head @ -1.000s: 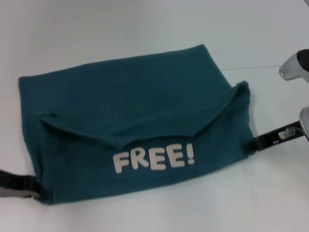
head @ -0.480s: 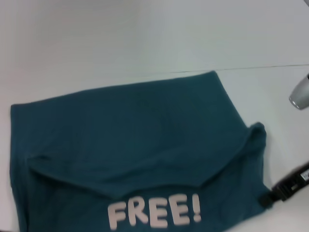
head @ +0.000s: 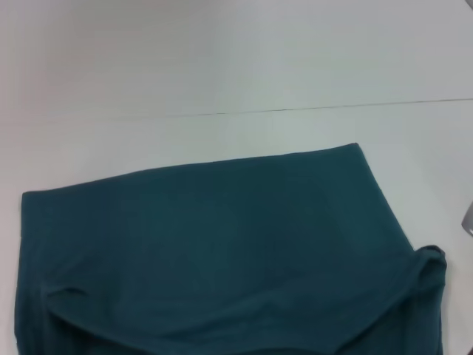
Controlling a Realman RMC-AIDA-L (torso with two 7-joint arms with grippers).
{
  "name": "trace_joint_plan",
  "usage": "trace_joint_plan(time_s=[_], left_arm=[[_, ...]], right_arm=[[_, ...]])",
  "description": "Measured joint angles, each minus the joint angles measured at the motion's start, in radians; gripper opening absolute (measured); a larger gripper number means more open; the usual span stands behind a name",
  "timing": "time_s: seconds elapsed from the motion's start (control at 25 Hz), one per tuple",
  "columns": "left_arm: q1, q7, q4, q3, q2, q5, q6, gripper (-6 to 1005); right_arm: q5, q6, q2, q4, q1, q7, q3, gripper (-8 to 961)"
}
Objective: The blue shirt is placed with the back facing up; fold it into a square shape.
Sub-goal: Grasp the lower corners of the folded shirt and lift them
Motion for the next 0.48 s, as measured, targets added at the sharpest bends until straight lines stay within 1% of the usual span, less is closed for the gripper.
trace_joint_plan(time_s=[0.16,0.28,0.32,0.4,0.48], left_arm=[[0.009,0.000,0.003,0.026,-0.007,0.000,0.033,57],[0.014,0.000,0.004,0.037,-0.010,0.000,0.047,56],[0.016,0.001,0.004,0.043,-0.011,0.000,0.051,56],[0.019,0.005,0.004,0.050,-0.014,0.000,0.056,56],[0.020,0.009,0.004,0.051,-0.015,0.000,0.057,56]], right_arm=[[0.003,-0.005,0.000,0.002,-0.027,0.002,-0.021,91],[0.016,-0.008,0.000,0.005,-0.059,0.000,-0.062,90],[0.016,-0.008,0.000,0.005,-0.059,0.000,-0.062,90],[0.057,-0.008,0.000,0.005,-0.084,-0.006,-0.077,90],[0.077,-0.008,-0.003,0.002,-0.091,-0.007,-0.077,90]])
